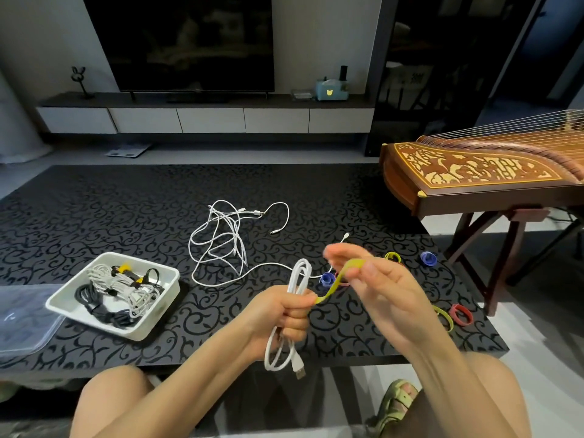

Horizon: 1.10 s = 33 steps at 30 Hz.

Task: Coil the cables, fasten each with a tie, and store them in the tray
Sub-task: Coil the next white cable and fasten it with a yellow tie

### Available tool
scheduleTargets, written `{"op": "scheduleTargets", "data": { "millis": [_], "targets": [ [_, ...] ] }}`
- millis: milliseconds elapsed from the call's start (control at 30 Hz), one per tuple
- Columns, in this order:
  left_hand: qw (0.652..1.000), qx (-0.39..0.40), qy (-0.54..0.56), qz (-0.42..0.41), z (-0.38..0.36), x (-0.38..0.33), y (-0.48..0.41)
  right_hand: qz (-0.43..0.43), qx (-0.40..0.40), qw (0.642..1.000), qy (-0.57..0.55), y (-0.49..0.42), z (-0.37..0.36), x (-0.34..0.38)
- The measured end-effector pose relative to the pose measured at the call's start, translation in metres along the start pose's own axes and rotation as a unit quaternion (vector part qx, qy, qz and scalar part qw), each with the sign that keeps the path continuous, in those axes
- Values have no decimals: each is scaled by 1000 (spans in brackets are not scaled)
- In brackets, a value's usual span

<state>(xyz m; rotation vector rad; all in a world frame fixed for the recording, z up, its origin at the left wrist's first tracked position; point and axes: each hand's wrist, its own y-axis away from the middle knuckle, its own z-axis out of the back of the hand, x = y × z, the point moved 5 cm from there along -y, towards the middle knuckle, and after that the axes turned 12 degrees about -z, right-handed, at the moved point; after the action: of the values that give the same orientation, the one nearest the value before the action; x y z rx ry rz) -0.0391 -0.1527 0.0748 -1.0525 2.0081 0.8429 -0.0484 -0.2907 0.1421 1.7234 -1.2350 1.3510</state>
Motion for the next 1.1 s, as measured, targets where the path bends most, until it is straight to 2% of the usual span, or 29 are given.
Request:
{"op": "scheduleTargets", "data": {
  "millis": [67,167,267,367,433,500,633,733,767,867,967,1100],
  "targets": [
    [1000,4,-6,-1,-7,2,1,-4,24,999,-38,-4,-10,-3],
    [999,-9,-41,-20,-7,0,3,-23,-5,997,-67,-7,-12,-11],
    [989,6,-130,-67,-10,-10,7,-24,-34,995,-91,-11,-13,-13],
    [974,19,-200,-107,-11,-22,11,0,-165,978,-128,-12,8,-9],
    [963,18,-242,-120,-11,-29,14,-10,-261,960,-97,-12,25,-8],
    [956,-3,-268,-123,-10,-34,16,-61,-304,950,-38,-12,29,-16],
    [946,-41,-313,-73,-16,-36,14,-135,-245,959,52,-17,8,-33],
    [947,-43,-317,4,-24,-33,13,-169,-203,964,39,-20,-3,-41],
    [951,-35,-308,-4,-25,-33,12,-183,-199,962,23,-21,-4,-43],
    [957,-17,-273,-98,-19,-38,15,-214,-173,960,-53,-21,-12,-49],
    [947,-67,-260,-176,-9,-41,15,-224,-157,953,-128,-20,-20,-56],
    [917,-139,-238,-290,-10,-48,14,-197,-138,953,-186,-17,-30,-58]
  ]
}}
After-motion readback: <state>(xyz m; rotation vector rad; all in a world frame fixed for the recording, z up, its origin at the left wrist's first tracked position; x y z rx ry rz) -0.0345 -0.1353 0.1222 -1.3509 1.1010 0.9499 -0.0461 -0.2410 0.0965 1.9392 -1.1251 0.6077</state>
